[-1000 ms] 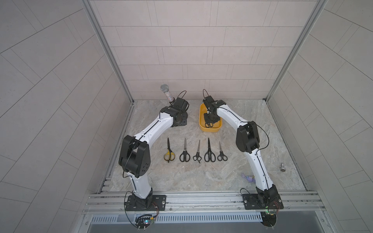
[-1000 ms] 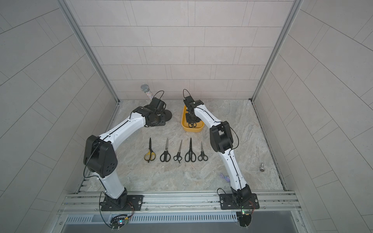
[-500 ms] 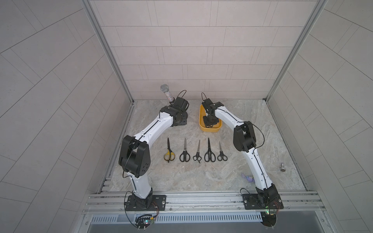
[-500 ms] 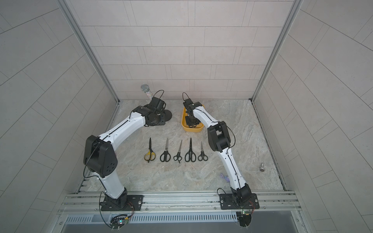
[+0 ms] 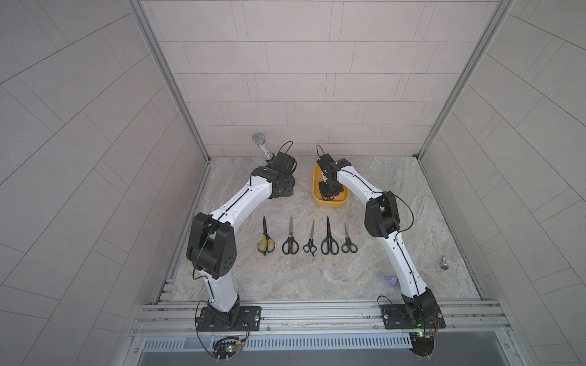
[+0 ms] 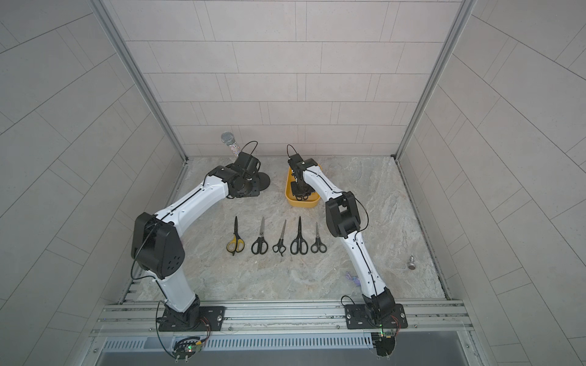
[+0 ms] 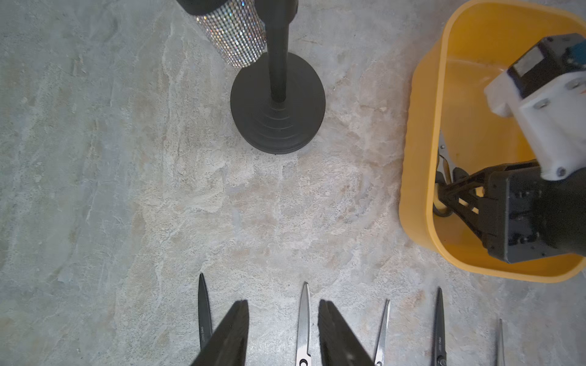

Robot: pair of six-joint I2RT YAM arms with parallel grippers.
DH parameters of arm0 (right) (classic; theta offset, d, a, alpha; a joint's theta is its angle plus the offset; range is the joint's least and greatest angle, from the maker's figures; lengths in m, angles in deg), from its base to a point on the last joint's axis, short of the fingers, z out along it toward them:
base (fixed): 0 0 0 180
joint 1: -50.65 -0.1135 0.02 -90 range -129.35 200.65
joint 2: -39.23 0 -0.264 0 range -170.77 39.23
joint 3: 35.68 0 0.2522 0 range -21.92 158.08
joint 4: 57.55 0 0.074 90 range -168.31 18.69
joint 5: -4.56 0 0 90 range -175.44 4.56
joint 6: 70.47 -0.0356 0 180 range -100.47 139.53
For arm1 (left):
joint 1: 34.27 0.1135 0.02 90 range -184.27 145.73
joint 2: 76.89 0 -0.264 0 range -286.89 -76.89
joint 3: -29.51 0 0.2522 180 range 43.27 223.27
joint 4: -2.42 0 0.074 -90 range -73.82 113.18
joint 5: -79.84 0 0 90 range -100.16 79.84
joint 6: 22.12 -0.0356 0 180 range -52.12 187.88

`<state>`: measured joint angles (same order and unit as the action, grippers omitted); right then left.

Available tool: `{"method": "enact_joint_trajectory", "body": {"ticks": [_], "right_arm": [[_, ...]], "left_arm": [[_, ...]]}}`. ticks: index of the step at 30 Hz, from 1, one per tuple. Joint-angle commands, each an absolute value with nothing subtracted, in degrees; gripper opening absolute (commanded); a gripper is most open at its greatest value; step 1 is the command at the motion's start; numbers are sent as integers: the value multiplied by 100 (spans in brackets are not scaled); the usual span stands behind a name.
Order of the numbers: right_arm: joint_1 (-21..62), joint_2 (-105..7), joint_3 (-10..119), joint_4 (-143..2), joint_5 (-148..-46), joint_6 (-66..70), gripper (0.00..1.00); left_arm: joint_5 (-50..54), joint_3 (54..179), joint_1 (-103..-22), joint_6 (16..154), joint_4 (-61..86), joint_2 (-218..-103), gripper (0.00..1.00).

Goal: Take the scissors out of the storage box
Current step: Pick up the scissors from the storage box.

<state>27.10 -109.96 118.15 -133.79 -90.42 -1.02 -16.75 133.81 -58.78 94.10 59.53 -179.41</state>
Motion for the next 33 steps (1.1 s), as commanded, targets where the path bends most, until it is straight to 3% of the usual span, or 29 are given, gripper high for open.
{"method": "enact_joint_trajectory", "body": {"ticks": [1,4,14,33], "right_arm": [[2766,-11427,11751,-13873,-9302,-292,5],[2795,-11347,11862,-13816,-9378,-326,0],[2860,-10647,12046,-13354,-9308,-450,0],[3053,-9900,11973,-13987,-9192,-294,0]], "left_arm": [[-1772,13602,-5872,9337,6064,-17972,42],[-1734,13688,-5877,9339,6067,-18031,42],[-1693,14034,-5874,9320,6117,-18282,42],[-1623,14186,-5887,9416,6074,-18342,42]]}}
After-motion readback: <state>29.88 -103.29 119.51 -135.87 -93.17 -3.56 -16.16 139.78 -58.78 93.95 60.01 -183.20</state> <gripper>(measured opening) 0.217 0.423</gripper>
